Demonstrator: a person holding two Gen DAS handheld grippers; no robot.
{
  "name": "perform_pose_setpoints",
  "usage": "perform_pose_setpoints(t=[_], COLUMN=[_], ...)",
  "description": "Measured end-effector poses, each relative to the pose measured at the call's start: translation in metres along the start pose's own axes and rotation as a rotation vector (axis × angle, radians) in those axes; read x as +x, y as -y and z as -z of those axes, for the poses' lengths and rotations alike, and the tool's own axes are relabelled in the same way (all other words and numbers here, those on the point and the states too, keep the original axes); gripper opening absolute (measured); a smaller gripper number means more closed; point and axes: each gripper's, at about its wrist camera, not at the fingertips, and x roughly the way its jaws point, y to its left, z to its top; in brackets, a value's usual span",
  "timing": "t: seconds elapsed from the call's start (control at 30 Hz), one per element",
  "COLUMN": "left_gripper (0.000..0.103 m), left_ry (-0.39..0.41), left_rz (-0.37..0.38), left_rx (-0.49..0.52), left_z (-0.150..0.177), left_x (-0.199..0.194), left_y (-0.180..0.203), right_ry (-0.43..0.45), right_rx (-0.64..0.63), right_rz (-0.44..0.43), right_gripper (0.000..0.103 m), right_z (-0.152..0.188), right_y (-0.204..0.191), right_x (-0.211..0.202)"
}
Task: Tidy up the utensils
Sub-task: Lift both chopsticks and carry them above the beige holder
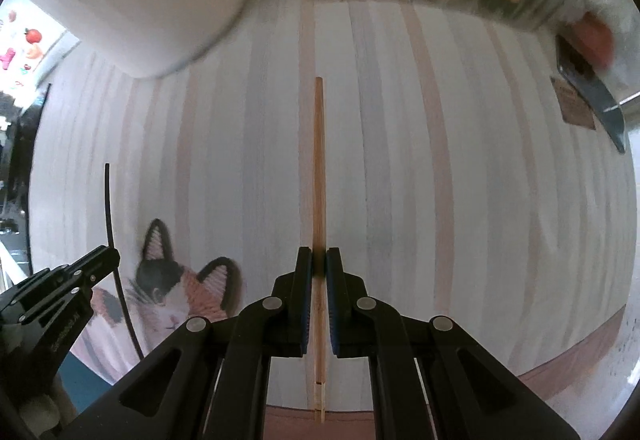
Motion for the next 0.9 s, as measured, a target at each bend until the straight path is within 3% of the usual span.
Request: perform_pose_setpoints(t=[0.2,0.5,0.9], left_gripper=[0.003,0.003,0.002], left_ry=[0.092,0.302,0.460], left_rz=[0.009,-0.023,-0.084], left_rx=[0.000,-0.006,-0.054], left_z=[0.001,-0.004,-0.036], left_x=[-0.041,-0.113,-0.151], left_y=[-0.003,-0.014,-0.026], right_ry=[0.069,0.209,0.376], right_rx=[-0.025,-0.056,-0.137], right_rz=[-0.033,-0.072,-0.064], right_gripper=[0.007,0.007,0.007], right_z=[0.000,-0.014,-0.054], right_y=[-0.006,-0.014,-0.052], right_x=[-0.032,-0.088,-0.143])
